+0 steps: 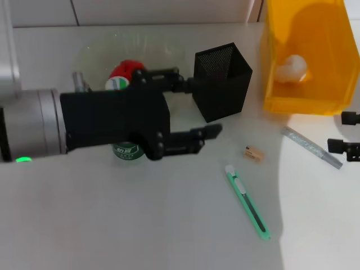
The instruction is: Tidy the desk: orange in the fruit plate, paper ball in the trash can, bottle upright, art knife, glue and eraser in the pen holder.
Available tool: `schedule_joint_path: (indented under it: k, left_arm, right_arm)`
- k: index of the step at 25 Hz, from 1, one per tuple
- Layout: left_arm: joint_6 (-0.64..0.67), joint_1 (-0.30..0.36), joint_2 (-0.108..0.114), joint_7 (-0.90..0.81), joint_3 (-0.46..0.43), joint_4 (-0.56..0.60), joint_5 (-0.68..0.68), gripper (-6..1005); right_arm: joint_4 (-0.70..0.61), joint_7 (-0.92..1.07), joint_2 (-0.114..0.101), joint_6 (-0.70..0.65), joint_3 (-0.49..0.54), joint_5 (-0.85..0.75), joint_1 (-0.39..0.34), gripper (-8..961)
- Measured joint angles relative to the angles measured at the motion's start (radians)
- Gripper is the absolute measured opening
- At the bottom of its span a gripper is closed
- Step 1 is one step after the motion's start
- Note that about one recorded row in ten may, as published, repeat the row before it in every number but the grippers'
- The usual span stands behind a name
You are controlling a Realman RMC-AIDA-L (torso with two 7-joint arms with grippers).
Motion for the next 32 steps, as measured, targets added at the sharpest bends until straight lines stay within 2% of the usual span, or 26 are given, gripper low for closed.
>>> schedule_joint_path:
  k: [2,5,6,7,8,10,11,13,16,23,32]
  left_arm:
    - [-0.010,0.016,0.000,0.061,0.029,-0.038,-0.021,487]
    - [-0.020,0.049,0.000,0.402,0.134,-0.301,-0.184,615]
    - [-0.017,0.050,0.000,0.455,0.147,-0.346,-0.213,658]
    - [-0.017,0.050,0.000,0.455,0.147,-0.346,-0.213,746]
    - [-0.008,0.051,0.001,0.576,0.173,-0.454,-0.274,834]
    - [0.001,0.047,0.000,0.708,0.188,-0.583,-0.338,831]
    - [0.002,0.047,0.000,0.713,0.188,-0.589,-0.341,829]
    - [0.018,0.039,0.000,0.781,0.193,-0.676,-0.380,826]
    - [0.047,0.037,0.002,0.829,0.186,-0.759,-0.410,824]
    - [0.075,0.046,0.005,0.847,0.166,-0.798,-0.432,824]
    - [0.089,0.036,0.007,0.846,0.163,-0.801,-0.434,824]
  right_arm:
    - [-0.091,0.124,-0.005,-0.011,-0.011,-0.018,0.012,832]
    - [-0.243,0.305,-0.007,-0.033,-0.037,-0.088,0.040,832]
    - [-0.297,0.372,-0.006,-0.044,-0.055,-0.125,0.053,832]
    - [-0.352,0.442,-0.005,-0.055,-0.077,-0.166,0.067,832]
    - [-0.400,0.499,-0.005,-0.066,-0.106,-0.202,0.079,832]
    - [-0.495,0.629,-0.003,-0.085,-0.180,-0.290,0.107,832]
    - [-0.536,0.694,-0.003,-0.089,-0.231,-0.335,0.121,832]
    - [-0.572,0.791,-0.001,-0.091,-0.317,-0.389,0.144,832]
    - [-0.573,0.930,0.000,-0.090,-0.453,-0.418,0.178,832]
    - [-0.495,1.091,0.006,-0.008,-0.746,-0.423,0.202,831]
    - [-0.366,1.141,0.007,0.096,-0.907,-0.427,0.237,828]
